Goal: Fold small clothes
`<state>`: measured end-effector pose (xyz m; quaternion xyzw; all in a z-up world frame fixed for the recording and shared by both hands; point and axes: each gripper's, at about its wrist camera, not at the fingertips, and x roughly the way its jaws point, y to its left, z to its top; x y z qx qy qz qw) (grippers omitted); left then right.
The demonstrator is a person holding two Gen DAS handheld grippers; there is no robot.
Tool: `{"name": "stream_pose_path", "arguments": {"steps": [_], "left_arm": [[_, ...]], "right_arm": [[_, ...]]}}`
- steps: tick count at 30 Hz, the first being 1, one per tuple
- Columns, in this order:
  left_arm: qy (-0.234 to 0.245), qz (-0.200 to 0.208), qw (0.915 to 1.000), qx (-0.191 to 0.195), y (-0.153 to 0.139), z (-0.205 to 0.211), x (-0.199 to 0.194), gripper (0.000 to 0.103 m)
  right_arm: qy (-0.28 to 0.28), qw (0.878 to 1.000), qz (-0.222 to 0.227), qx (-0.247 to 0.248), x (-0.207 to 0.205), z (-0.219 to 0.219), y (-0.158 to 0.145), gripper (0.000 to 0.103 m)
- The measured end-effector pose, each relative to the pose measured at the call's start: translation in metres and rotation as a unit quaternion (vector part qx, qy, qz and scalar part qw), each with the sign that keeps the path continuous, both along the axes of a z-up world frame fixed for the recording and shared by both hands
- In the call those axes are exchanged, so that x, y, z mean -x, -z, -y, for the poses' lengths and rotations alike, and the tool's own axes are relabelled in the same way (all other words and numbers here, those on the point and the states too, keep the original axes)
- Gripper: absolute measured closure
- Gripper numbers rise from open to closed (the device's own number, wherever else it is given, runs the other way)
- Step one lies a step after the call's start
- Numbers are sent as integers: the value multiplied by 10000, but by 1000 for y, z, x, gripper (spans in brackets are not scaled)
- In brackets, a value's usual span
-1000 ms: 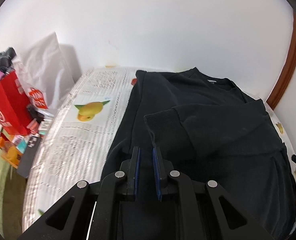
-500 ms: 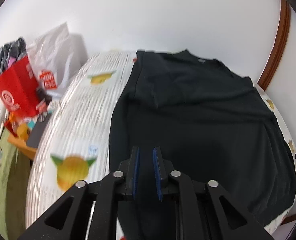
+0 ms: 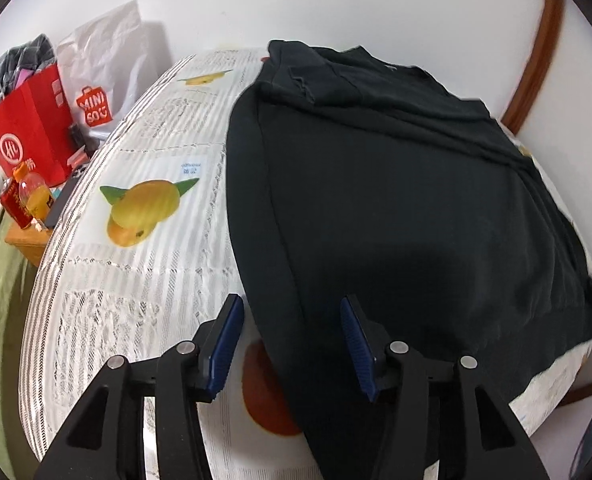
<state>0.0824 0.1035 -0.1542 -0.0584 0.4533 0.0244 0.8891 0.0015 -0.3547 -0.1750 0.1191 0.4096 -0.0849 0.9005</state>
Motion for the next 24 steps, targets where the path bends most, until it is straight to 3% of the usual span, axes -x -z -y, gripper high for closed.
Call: {"name": "stream_pose_path", "arguments": {"steps": [7,11,13,14,15,16,17,18,24], "left_arm": [[127,48,9995,-293,2,16,8,47],[31,88,9996,-268,3,16,9,47],[24,102,9995,-294,3,17,9,49],[55,128,9995,-293,2,18,10,59],[52,140,9995,-288,2,19,10,64],[51,139,9995,-290,2,20,10,75],[73,128,9994,-314,1,21,10,89],[75,124,9993,-344,0,22,10,93],[116,447,9989,-83,-25,17,27,96]], "right_arm": [[-133,9986,-65,517,0,-22,6,36],[-5,9982,6,592,-3,-24,7,36],[17,9980,75,622,-5,-25,8,45],[1,9980,105,626,-6,-26,7,50],[-53,9981,131,607,-6,-27,7,63],[-125,9981,143,579,-7,-29,6,77],[-168,9981,135,582,-9,-31,5,84],[-196,9976,143,641,-9,-32,3,91],[-246,9974,574,356,10,-18,-26,95]]}}
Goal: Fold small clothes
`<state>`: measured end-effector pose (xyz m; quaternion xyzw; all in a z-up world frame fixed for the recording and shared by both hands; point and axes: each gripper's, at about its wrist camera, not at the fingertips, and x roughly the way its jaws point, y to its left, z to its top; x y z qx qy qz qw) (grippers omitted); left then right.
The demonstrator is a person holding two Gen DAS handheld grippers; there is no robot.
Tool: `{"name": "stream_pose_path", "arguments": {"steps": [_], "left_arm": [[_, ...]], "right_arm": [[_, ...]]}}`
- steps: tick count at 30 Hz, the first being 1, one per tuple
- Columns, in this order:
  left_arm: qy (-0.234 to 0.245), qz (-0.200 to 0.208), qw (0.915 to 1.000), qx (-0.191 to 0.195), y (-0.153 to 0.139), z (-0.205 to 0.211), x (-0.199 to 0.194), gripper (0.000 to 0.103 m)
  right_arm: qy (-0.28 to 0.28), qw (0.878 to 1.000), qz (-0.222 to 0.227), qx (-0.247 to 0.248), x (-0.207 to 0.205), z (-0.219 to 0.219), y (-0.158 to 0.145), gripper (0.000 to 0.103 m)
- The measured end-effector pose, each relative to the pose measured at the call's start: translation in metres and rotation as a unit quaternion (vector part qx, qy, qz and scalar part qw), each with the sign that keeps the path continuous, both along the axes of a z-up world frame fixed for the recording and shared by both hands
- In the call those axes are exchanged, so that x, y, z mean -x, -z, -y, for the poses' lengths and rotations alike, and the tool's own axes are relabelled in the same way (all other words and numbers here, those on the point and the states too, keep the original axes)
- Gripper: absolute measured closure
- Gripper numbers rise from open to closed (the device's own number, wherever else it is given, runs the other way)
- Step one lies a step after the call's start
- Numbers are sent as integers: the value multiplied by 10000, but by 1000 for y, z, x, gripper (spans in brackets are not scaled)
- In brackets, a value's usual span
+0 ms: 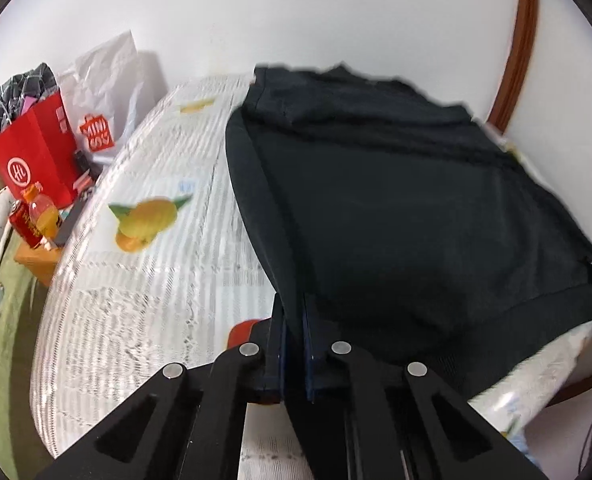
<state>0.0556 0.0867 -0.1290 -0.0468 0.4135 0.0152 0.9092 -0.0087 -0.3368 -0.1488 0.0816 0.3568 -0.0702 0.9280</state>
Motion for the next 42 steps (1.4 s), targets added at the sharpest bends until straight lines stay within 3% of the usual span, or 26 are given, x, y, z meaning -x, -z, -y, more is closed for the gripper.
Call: {"name": "stream_pose_path", "arguments": {"steps": [3,9,19,30,42], "left_arm": [[124,317,9990,292,-23,-5,17,96],[357,979,9937,419,-69,-11,38,96],[173,1461,9886,328,-103,-10,-4,96],[-303,1476,9884,197,-114,-9,-99,96],[-494,936,9943,-101,-75,-17,-190,96]], "right_arm": [[-74,9995,287,-138,18,6,-21,96],[-206,9943,1015,-233,48,13,-60,97],[-60,9899,1413,-21,5,13,-100,97],[230,9880,1529,30,-98,21,-125,97],[320,9939,1054,-15,-202,42,-80,96]]}}
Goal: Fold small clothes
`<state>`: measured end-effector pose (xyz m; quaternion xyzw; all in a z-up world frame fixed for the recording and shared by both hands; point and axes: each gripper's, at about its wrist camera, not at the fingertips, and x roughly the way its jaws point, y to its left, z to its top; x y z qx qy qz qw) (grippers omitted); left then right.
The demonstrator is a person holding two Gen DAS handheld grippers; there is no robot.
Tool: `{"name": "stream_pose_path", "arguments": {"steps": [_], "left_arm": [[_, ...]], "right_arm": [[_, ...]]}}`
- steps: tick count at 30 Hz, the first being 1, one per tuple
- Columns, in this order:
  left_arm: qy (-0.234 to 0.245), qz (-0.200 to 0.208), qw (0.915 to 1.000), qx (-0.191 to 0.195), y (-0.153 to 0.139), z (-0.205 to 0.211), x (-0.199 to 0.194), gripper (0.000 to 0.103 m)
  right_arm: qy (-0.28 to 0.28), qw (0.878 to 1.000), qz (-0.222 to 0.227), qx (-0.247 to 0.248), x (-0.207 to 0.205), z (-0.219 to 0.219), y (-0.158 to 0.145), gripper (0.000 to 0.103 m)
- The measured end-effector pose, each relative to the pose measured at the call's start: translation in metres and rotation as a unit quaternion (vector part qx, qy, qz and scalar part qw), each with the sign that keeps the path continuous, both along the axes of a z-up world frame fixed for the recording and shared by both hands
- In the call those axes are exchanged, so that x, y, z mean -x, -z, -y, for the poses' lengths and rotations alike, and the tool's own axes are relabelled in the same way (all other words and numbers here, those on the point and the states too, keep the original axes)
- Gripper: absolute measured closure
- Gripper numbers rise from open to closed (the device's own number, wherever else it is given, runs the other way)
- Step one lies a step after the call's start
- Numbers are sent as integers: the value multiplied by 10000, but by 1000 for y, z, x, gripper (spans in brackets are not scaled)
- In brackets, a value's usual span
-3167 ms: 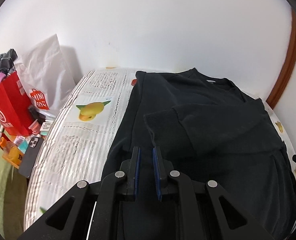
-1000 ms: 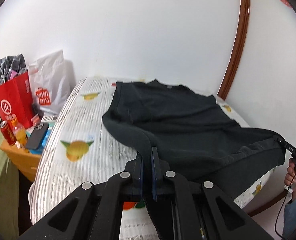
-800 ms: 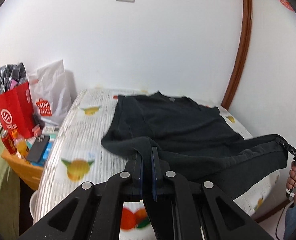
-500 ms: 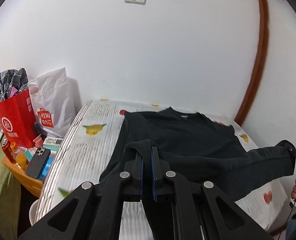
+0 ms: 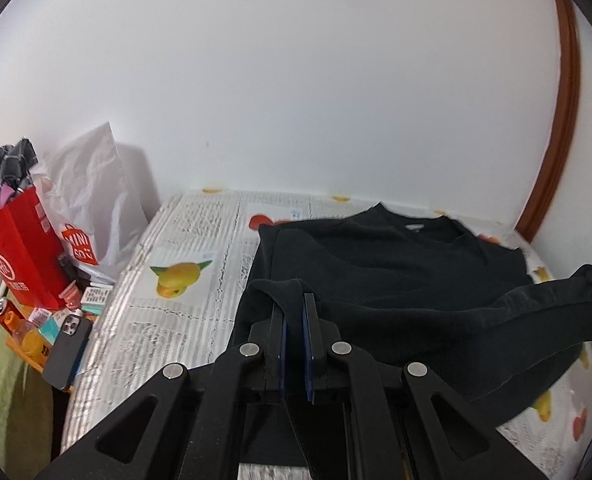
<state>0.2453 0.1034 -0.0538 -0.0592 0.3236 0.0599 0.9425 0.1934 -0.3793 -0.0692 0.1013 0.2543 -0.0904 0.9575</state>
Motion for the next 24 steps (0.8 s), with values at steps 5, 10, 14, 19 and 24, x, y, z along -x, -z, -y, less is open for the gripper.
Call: {"name": "stream_pose_path", "arguments": {"steps": [5,10,14,19,24], "left_arm": [[-26,-360,9993,-88,31,2,-27,96],[-28,-520,9986,-68,43,0,-38,93],[-11,-578,9983,-20,45,-1,-40,93],[237,-591,9978,160,36,-2,-27,77],[378,-583,9971,306,34,-13,9,62]], "right_arm": [[123,9984,-502,245,-38,1,35,96],[315,9952,-926,90,-56,8,57,95],[223,9938,-1087,30,-55,8,57,91],[-107,9939,-1093,57,-18,-3,39,72],[39,9954,-926,230,30,-7,24,54]]}}
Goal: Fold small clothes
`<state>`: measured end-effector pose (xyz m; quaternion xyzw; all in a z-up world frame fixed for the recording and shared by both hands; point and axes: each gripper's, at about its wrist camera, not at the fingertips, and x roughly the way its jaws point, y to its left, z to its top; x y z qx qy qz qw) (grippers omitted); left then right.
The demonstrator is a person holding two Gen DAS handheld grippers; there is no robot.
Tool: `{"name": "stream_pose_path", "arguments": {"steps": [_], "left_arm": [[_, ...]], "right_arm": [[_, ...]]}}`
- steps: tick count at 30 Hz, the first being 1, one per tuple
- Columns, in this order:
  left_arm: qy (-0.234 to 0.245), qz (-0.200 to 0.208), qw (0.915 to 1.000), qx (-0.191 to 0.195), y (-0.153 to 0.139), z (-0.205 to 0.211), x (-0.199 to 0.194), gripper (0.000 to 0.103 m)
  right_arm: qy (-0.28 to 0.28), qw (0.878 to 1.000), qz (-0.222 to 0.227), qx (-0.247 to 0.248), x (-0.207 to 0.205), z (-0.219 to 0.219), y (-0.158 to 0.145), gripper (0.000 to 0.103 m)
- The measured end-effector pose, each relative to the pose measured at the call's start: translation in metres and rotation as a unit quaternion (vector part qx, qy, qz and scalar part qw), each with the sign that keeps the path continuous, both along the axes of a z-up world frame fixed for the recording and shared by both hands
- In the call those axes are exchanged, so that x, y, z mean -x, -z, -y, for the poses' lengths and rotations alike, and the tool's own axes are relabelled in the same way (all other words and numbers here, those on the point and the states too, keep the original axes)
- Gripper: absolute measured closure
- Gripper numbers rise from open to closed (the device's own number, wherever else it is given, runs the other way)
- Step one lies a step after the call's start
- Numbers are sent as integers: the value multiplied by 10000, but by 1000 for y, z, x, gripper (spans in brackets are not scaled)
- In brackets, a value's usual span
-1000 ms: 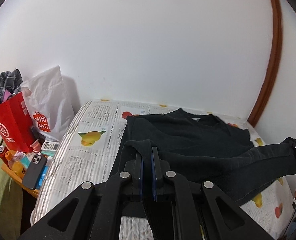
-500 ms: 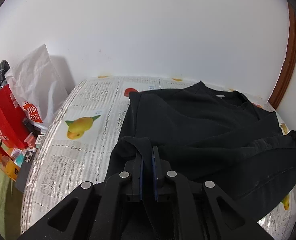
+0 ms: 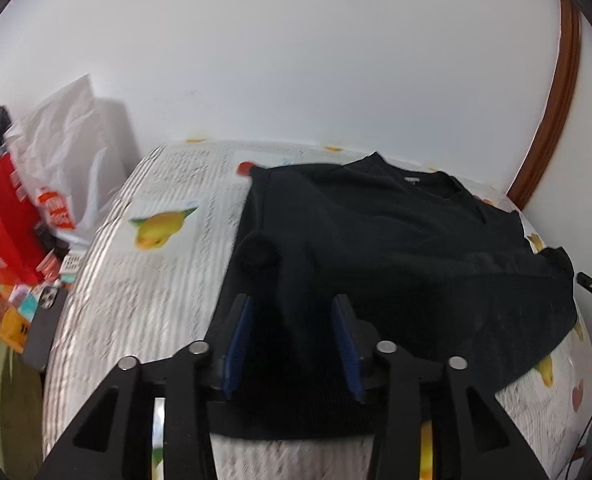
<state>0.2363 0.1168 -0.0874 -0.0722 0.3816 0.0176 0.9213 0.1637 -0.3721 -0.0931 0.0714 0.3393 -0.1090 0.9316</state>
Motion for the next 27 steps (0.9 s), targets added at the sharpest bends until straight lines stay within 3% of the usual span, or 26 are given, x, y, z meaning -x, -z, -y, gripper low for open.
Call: {"name": "stream_pose_path", "arguments": {"steps": [4,7,10,18,20,21,24,25,27], "left_arm": [[-60,-121,9999,-6,13,-15,24,54],[-198,-230,9995,84,23,-28,30,52],[-327,-361,9986,212,32,-40,26,52],[-124,-601,9978,265,55,-38,5,52],[-107,-587,9978,291,58,-37,2,52],[-105,-569,9978,328,60,-37,1,52],[-81,-533,9973,506,61,-38,1,69],[-31,-555,9968,583,60,-38,2,79],[-32,-555,9966,615,57,-37,6,84]], "right_arm": [[228,9994,-261,14,20,13,17,51],[308,9980,-480,-269,23,23,33,51],[291,9970,-503,-515,18,30,43,51],[273,9951,-614,-726,-7,36,68,49],[213,9950,-612,-764,-9,36,69,53],[98,9947,-602,-825,-9,35,69,64],[-106,9958,-613,-677,-9,27,66,81],[-120,9960,-615,-630,-8,26,65,83],[-133,9956,-638,-671,-6,26,64,86]]}}
